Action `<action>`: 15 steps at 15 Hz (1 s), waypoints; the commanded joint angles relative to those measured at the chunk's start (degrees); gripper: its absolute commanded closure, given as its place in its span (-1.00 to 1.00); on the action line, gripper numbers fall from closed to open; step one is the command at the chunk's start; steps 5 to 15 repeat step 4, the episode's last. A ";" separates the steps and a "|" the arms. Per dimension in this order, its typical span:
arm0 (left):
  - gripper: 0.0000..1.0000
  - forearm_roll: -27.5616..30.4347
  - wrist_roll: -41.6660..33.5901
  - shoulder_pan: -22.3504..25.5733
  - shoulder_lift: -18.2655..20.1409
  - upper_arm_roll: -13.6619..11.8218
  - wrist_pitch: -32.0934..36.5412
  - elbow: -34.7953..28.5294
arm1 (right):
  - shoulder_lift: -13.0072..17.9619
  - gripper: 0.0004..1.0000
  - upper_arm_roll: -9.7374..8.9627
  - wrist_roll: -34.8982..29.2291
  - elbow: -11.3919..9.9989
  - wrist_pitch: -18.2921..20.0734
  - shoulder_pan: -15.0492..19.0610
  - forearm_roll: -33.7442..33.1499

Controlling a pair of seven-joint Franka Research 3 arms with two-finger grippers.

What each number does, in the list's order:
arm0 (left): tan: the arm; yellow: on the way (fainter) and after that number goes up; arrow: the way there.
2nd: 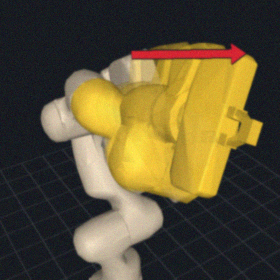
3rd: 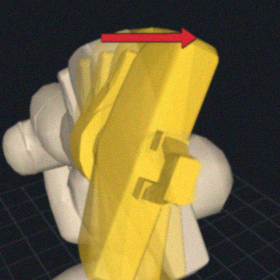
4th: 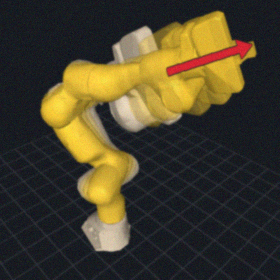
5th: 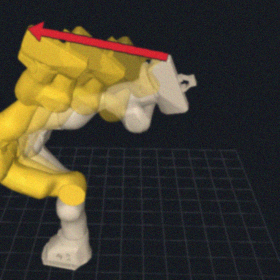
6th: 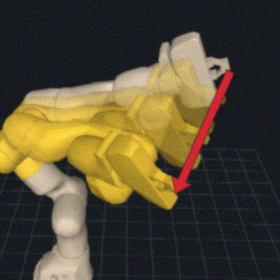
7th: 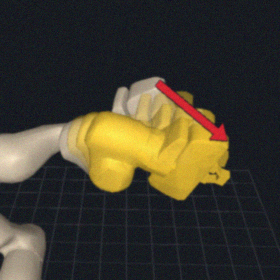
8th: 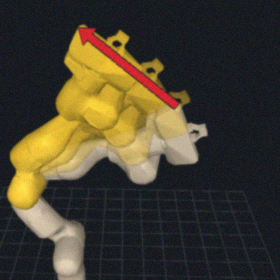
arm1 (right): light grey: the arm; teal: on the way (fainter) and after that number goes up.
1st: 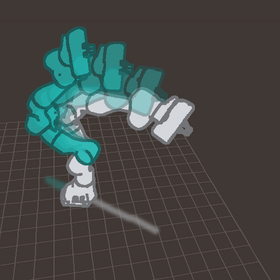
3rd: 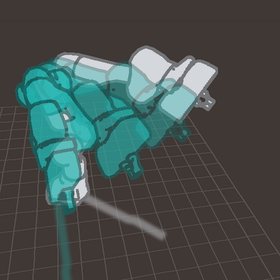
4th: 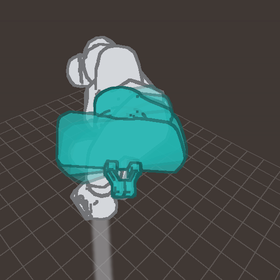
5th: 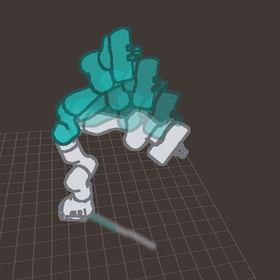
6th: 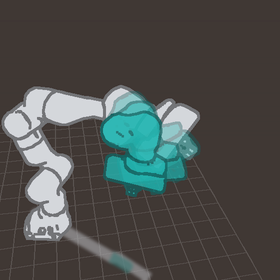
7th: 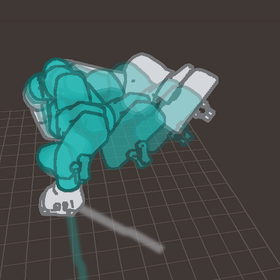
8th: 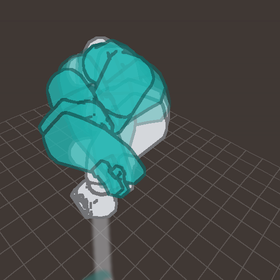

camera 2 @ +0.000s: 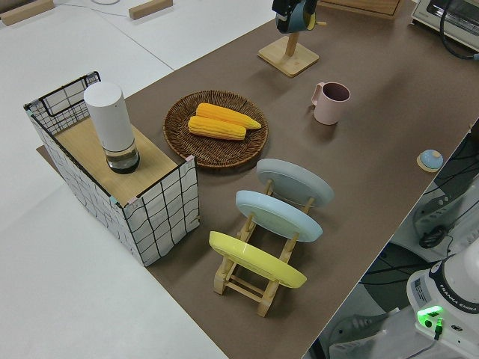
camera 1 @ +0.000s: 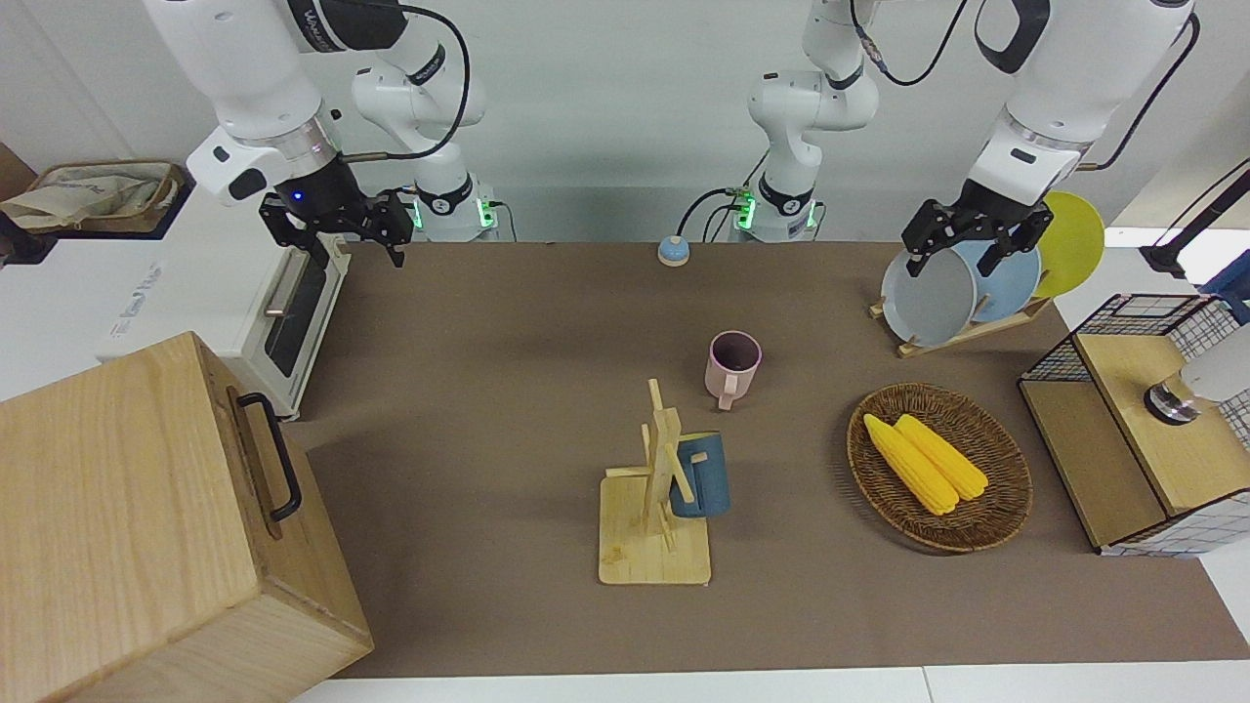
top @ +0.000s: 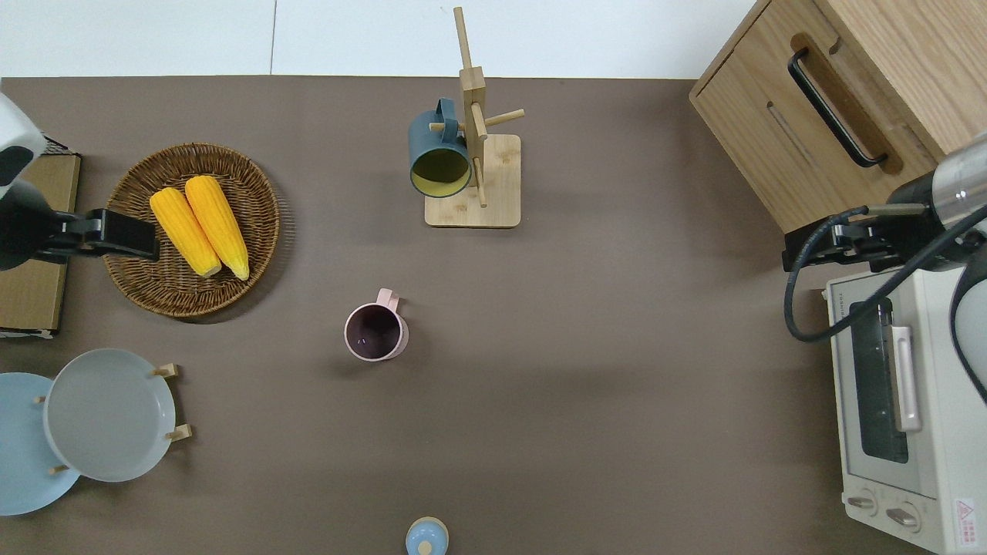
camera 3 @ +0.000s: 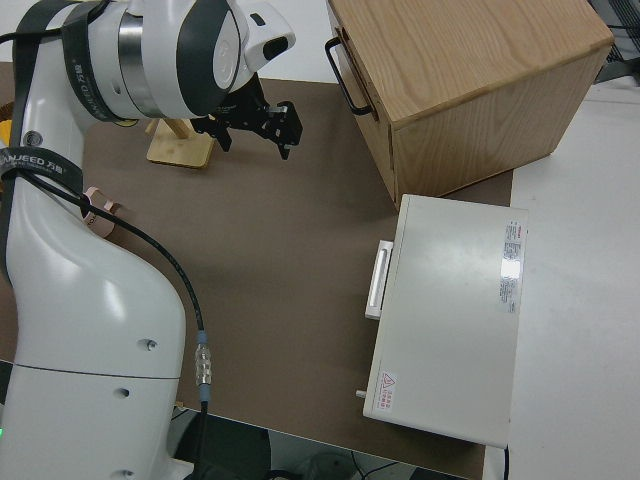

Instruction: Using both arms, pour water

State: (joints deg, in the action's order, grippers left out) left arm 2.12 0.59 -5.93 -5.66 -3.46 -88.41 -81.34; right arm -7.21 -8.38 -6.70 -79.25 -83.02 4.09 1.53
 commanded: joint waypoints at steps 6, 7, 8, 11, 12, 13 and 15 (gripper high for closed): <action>-1.00 -0.81 -1.91 -0.75 1.35 0.65 -0.45 -1.63 | 0.97 -0.97 -0.41 0.90 -0.91 0.05 0.92 0.58; -1.00 -0.81 -1.91 -0.75 1.35 0.65 -0.45 -1.63 | 0.97 -0.97 -0.41 0.90 -0.91 0.05 0.92 0.58; -1.00 -0.81 -1.91 -0.75 1.35 0.65 -0.45 -1.63 | 0.97 -0.97 -0.41 0.90 -0.91 0.05 0.92 0.58; -1.00 -0.81 -1.91 -0.75 1.35 0.65 -0.45 -1.63 | 0.97 -0.97 -0.41 0.90 -0.91 0.05 0.92 0.58; -1.00 -0.81 -1.91 -0.75 1.35 0.65 -0.45 -1.63 | 0.97 -0.97 -0.41 0.90 -0.91 0.05 0.92 0.58; -1.00 -0.81 -1.91 -0.75 1.35 0.65 -0.45 -1.63 | 0.97 -0.97 -0.41 0.90 -0.91 0.05 0.92 0.58; -1.00 -0.81 -1.91 -0.75 1.35 0.65 -0.45 -1.63 | 0.97 -0.97 -0.41 0.90 -0.91 0.05 0.92 0.58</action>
